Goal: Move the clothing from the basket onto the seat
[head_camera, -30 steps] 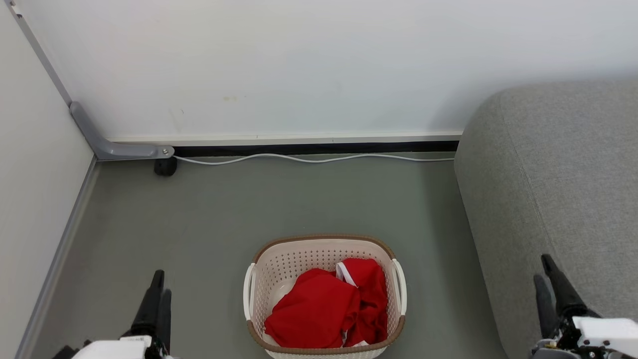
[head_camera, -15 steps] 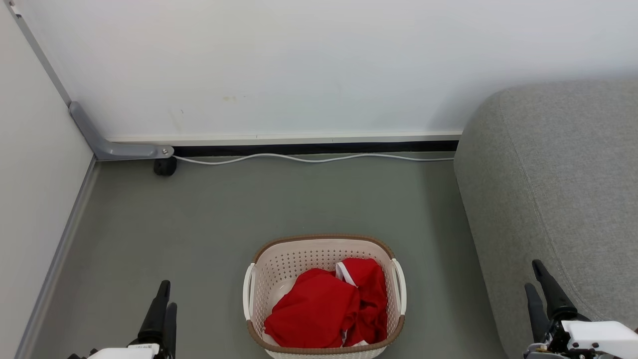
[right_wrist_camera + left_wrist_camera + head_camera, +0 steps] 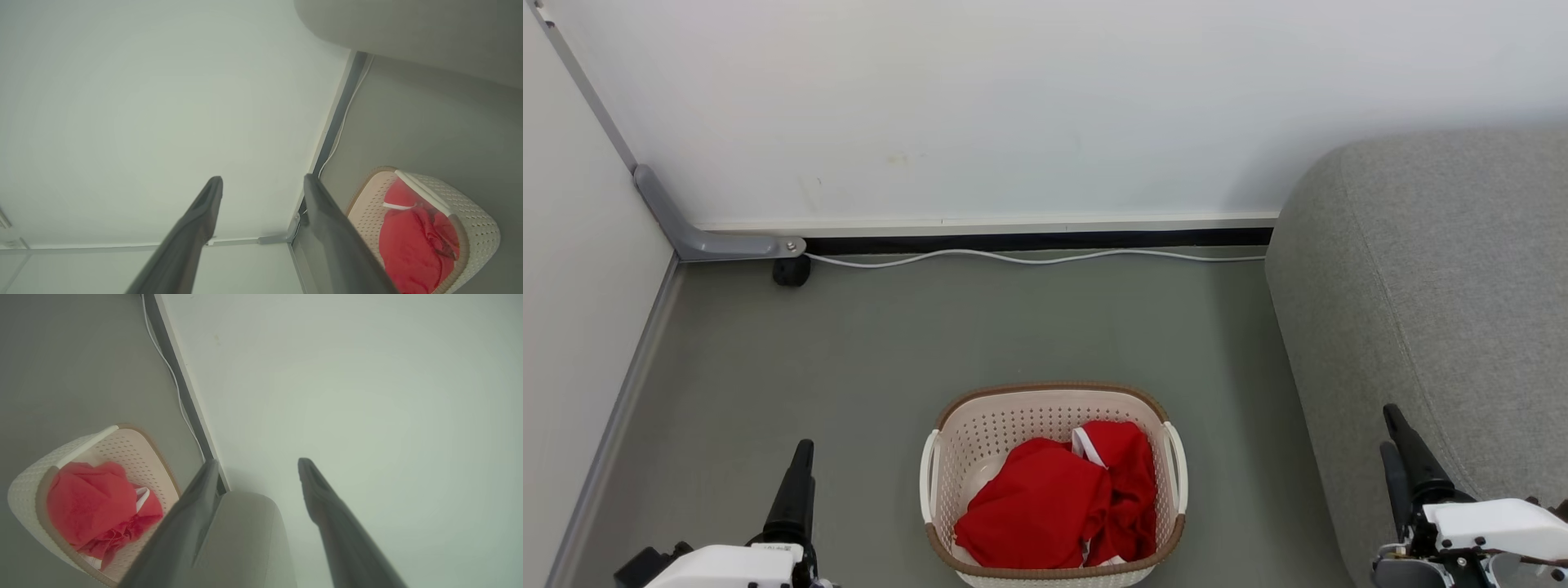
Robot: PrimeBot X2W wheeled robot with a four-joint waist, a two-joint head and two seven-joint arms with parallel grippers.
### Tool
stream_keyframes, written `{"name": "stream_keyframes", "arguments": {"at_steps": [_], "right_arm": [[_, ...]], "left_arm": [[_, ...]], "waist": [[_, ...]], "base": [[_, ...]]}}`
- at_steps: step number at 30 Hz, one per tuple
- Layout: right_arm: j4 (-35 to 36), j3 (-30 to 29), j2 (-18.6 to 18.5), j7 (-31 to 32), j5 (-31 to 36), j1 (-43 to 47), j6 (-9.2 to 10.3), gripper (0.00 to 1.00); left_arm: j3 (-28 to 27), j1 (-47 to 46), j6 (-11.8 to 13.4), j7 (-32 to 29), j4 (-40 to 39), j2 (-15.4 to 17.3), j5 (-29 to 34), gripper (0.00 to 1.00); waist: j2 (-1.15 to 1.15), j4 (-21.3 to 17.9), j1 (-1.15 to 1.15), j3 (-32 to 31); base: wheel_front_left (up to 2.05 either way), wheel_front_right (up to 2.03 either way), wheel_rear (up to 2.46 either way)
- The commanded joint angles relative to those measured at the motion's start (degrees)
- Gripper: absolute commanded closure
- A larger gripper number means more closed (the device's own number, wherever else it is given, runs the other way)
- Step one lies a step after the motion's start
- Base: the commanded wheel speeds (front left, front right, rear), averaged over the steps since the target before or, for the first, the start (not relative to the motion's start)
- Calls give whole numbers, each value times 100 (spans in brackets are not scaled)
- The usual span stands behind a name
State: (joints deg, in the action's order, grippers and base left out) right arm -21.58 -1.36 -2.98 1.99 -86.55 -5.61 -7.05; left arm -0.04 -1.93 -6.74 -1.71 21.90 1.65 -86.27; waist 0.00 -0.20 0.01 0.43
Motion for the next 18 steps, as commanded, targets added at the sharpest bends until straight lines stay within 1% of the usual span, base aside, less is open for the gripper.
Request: {"name": "stream_keyframes", "arguments": {"at_steps": [1, 9, 11, 12, 18], "right_arm": [[93, 56, -134, -80, 136, -302, -23, 0], [4, 173, -212, -215, 809, -445, -25, 0], [-24, 212, -231, -248, 1025, -478, -25, 0], [-57, 262, -256, -282, 1260, -512, -25, 0], [-165, 369, -291, -383, 1889, -607, -27, 0]], "left_arm": [[-9, -346, -22, 44, -114, 107, 145, 0], [47, -452, -27, 179, -98, 155, 956, 0], [77, -473, -28, 213, -100, 173, 1194, 0], [105, -495, -29, 246, -98, 192, 1431, 0], [182, -565, -32, 348, -73, 224, 2121, 0]], "waist": [[0, -1, -1, 2], [0, -9, -1, 16], [0, -11, -1, 19], [0, -11, -1, 21], [0, -9, -1, 27]], "base": [[0, 0, 0], [0, 0, 0], [0, 0, 0], [0, 0, 0], [0, 0, 0]]}}
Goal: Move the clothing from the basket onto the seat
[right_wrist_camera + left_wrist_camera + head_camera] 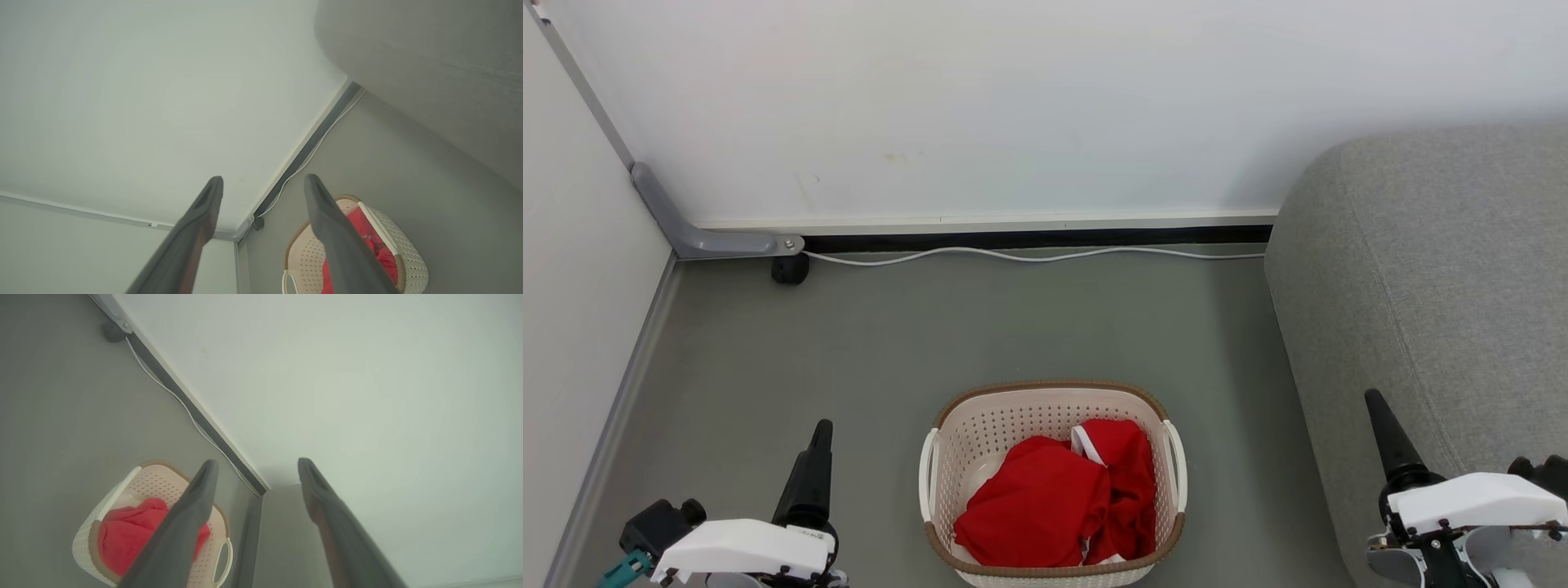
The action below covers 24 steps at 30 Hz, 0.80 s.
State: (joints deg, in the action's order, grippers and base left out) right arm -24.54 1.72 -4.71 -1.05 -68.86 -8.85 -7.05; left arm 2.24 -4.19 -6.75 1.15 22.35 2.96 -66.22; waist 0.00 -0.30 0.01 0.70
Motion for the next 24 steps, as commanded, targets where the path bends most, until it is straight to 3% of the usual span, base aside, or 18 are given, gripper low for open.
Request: {"name": "stream_keyframes", "arguments": {"at_steps": [1, 24], "right_arm": [[115, 68, -122, -95, 221, -300, -27, 0], [-251, 466, -240, -465, 2100, -627, -32, 0]], "left_arm": [[-32, -351, -32, 79, -111, 98, 222, 0], [66, -592, -44, 451, 98, 150, 2164, 0]], "waist": [[0, 0, -1, 0], [0, -24, -1, 8]], "base": [[0, 0, 0], [0, 0, 0]]}}
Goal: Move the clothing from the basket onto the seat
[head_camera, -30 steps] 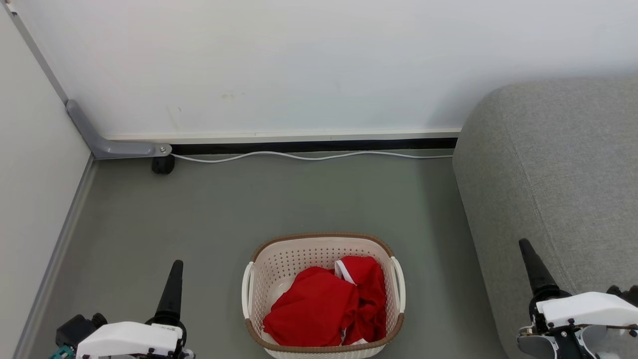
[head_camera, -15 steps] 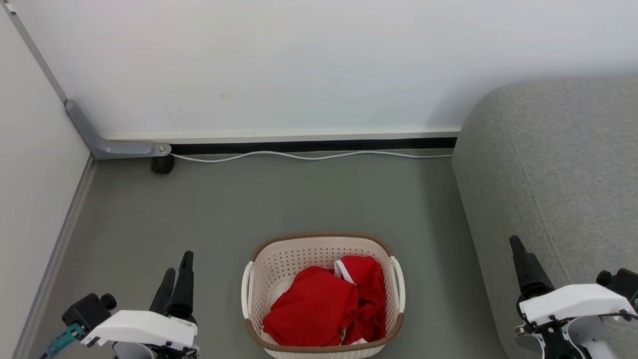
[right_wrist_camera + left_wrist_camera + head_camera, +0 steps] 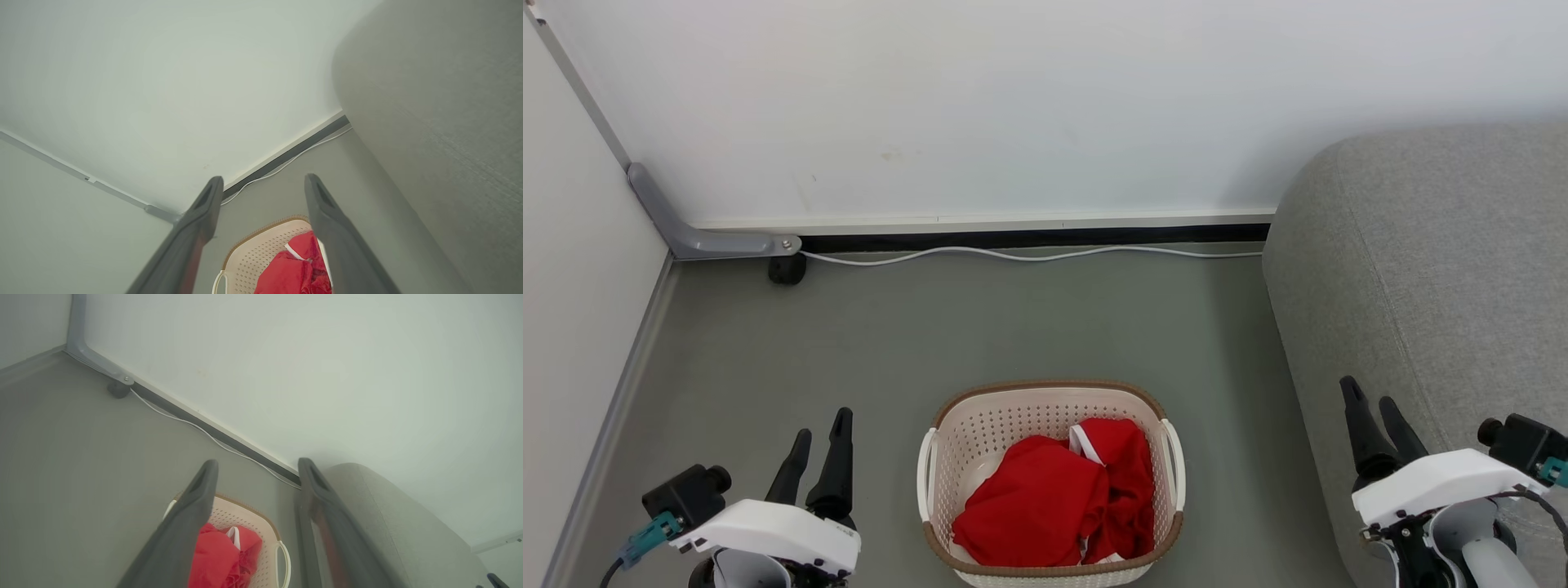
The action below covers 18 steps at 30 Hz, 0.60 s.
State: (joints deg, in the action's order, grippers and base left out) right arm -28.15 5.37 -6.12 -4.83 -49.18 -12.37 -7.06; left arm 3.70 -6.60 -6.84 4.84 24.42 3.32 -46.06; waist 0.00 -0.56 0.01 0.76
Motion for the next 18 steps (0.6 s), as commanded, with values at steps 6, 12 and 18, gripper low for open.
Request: {"name": "stream_keyframes", "arguments": {"at_steps": [6, 12, 18], "right_arm": [[-21, 252, -154, -188, 526, -393, -32, 0], [-131, 355, -194, -289, 921, -495, -33, 0], [-219, 417, -232, -389, 1292, -592, -35, 0]], "left_arm": [[-52, -422, -38, 183, -28, 122, 627, 0], [-34, -499, -41, 284, 22, 139, 1074, 0], [-80, -562, -45, 385, -7, 126, 1496, 0]], "waist": [[0, 4, 0, 13], [0, 0, 0, 25], [0, -11, 0, 27]], "base": [[0, 0, 0], [0, 0, 0], [0, 0, 0]]}}
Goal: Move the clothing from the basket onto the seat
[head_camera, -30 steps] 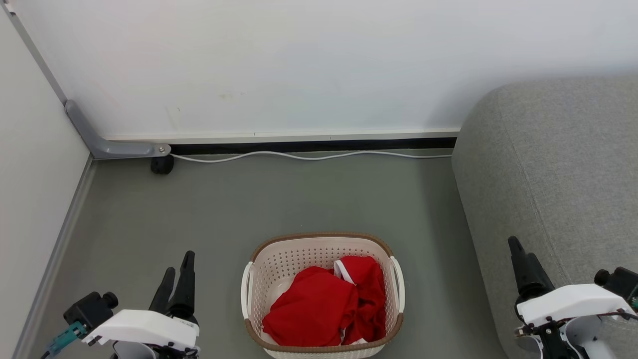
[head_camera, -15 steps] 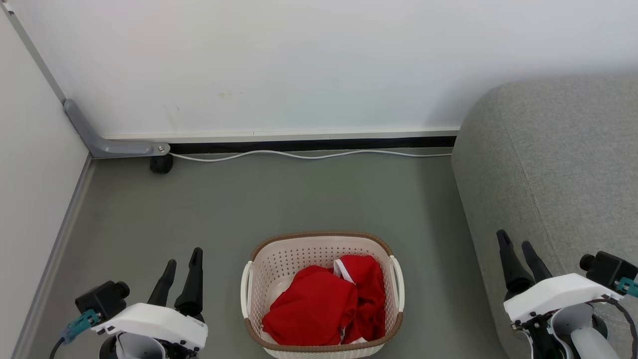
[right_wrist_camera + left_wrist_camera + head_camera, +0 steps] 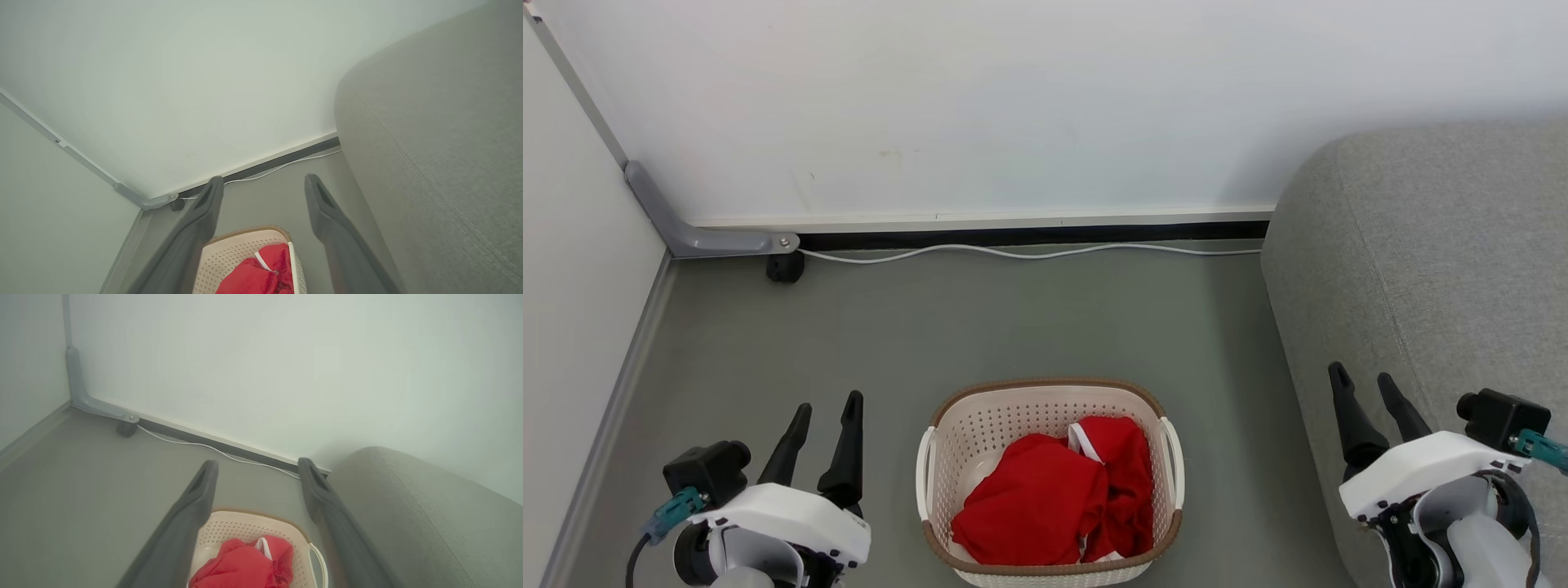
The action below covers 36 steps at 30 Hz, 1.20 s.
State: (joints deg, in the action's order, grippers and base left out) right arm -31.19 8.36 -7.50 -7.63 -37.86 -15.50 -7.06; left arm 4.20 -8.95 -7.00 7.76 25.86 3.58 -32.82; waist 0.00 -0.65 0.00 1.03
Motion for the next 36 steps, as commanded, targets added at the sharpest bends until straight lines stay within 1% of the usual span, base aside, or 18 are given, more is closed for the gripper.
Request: {"name": "stream_keyframes", "arguments": {"at_steps": [1, 19, 21, 28, 36], "right_arm": [[76, 128, -100, -125, 224, -291, -35, 0], [-79, 305, -215, -428, 1424, -512, -39, 0], [-96, 303, -216, -445, 1485, -524, -39, 0], [-177, 259, -226, -562, 1913, -635, -41, 0], [-278, -15, -198, -696, 2481, -732, -42, 0]], "left_arm": [[-129, -333, -29, 109, -160, 99, 248, 0], [-69, -511, -38, 413, 28, 132, 1613, 0], [-78, -523, -39, 430, 37, 131, 1680, 0], [-137, -610, -43, 548, 59, 120, 2096, 0], [-333, -691, -47, 683, 125, 59, 2495, 0]], "waist": [[0, -4, 0, 0], [0, -18, 0, 11], [0, -18, 0, 15], [0, -27, 0, 52], [0, -38, 0, 96]], "base": [[0, 0, 0], [0, 0, 0], [0, 0, 0], [0, 0, 0], [0, 0, 0]]}}
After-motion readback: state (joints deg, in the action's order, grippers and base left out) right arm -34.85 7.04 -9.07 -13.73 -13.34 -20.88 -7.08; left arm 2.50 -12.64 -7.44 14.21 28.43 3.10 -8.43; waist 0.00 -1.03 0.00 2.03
